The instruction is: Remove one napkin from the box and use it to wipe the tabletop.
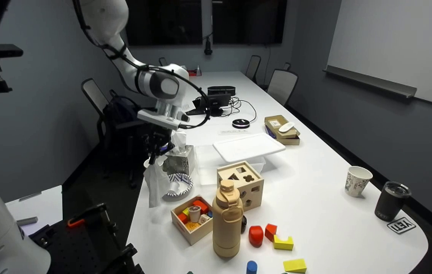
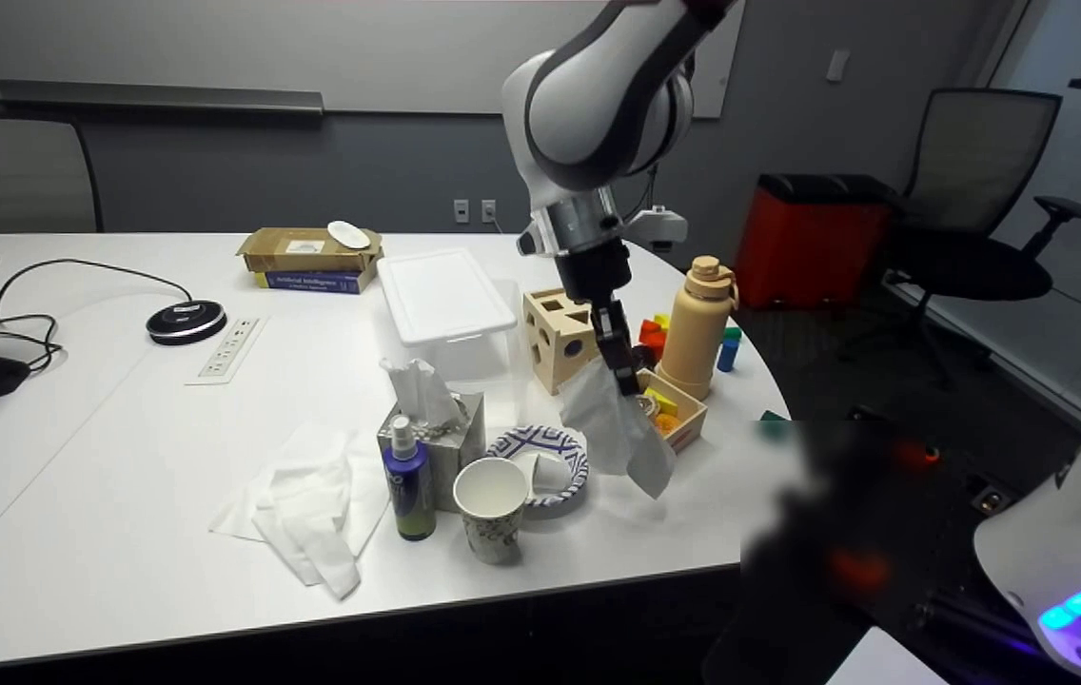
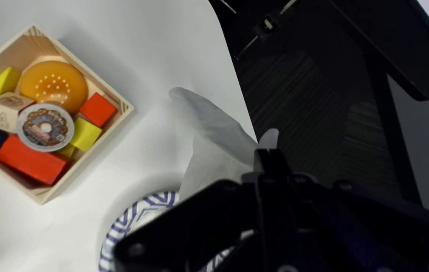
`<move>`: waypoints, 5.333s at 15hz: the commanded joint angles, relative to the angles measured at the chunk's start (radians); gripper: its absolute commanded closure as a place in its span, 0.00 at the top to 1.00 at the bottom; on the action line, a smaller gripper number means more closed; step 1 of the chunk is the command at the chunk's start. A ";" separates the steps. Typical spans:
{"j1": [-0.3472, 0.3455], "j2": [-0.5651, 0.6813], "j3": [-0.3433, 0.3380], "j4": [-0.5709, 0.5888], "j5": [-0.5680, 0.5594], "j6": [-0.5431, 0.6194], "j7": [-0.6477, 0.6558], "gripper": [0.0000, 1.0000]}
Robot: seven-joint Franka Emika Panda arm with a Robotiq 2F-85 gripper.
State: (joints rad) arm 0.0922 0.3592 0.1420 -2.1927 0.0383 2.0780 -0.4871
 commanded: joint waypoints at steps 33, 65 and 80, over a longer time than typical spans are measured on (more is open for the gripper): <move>0.049 0.550 0.102 0.309 -0.353 0.133 -0.232 0.00; 0.051 0.566 0.133 0.287 -0.402 0.258 -0.358 0.00; 0.026 0.478 0.115 0.311 -0.348 -0.005 -0.387 0.00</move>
State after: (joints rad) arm 0.1360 0.9029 0.2234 -1.8663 -0.3585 2.1430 -0.8417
